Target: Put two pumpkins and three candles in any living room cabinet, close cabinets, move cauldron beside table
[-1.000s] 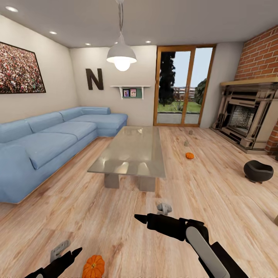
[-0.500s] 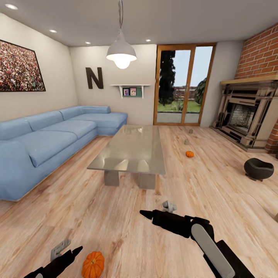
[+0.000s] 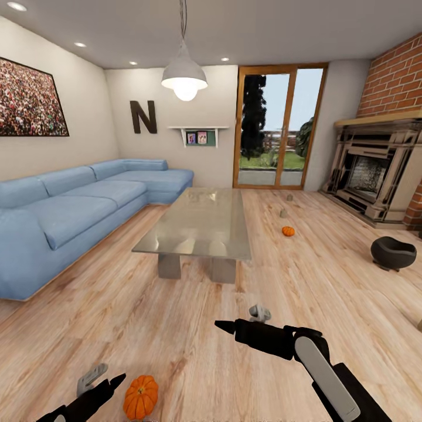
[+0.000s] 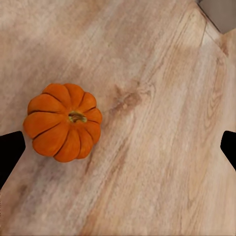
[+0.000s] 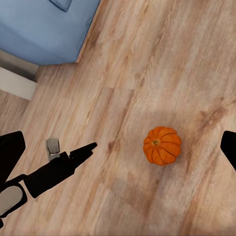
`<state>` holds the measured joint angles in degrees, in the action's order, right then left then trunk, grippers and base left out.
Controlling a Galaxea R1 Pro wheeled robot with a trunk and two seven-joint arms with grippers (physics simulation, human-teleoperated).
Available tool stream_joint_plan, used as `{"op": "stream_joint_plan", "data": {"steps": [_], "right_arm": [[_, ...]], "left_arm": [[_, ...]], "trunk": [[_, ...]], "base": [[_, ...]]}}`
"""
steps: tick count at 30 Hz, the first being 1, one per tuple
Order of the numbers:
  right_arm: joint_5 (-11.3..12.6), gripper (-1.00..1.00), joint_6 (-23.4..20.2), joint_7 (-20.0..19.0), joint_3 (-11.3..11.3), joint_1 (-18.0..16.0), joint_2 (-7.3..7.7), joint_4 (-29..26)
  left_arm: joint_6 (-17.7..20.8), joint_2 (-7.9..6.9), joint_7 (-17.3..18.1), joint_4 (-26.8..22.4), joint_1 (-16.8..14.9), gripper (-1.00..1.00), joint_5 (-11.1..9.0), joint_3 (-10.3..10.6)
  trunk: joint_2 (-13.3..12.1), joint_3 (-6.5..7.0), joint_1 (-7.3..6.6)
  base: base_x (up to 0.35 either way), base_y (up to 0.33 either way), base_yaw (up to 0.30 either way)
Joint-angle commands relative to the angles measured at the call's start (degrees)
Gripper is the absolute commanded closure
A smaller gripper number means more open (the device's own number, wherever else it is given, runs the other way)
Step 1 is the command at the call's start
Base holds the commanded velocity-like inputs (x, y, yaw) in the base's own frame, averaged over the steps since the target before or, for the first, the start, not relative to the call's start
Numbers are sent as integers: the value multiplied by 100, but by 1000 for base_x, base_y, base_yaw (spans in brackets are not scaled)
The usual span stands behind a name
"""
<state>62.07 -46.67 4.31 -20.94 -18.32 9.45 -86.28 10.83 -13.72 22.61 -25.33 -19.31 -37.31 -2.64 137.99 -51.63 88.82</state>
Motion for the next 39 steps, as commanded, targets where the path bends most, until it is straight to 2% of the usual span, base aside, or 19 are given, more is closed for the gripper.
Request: {"op": "stream_joint_plan", "data": {"steps": [1, 13, 21, 23, 28, 34, 39], "right_arm": [[51, -100, -8, 45, -10, -5, 4, -8], [51, -100, -7, -131, -7, -5, 4, -27], [51, -100, -9, -199, -7, -5, 4, -29], [-19, -100, 56, -197, 2, -70, 14, 37], [13, -100, 106, -156, -4, -127, 26, 135], [8, -100, 220, -196, 21, -135, 13, 328], [7, -100, 235, -202, 25, -136, 5, 488]], "left_arm": [[59, 2, 23, -6, -2, -100, -49, -26], [68, -4, 24, 10, -2, -100, -57, -32], [68, -6, 24, 27, -2, -100, -57, -34], [3, -29, 39, -38, -69, -100, -124, -101], [-157, 1, 17, -126, -231, -100, -235, -206], [-331, 1, 123, -306, -261, -100, -435, -234], [-297, 1, 137, -321, -265, -100, -597, -236]], "trunk": [[44, -24, 21], [525, -240, 285], [536, -417, 306], [536, -416, 306], [536, -416, 306], [536, -416, 306], [536, -416, 306]], "base": [[0, 0, 0], [0, 0, 0], [0, 0, 0], [0, 0, 0], [0, 0, 0], [0, 0, 0], [0, 7, 0]]}}
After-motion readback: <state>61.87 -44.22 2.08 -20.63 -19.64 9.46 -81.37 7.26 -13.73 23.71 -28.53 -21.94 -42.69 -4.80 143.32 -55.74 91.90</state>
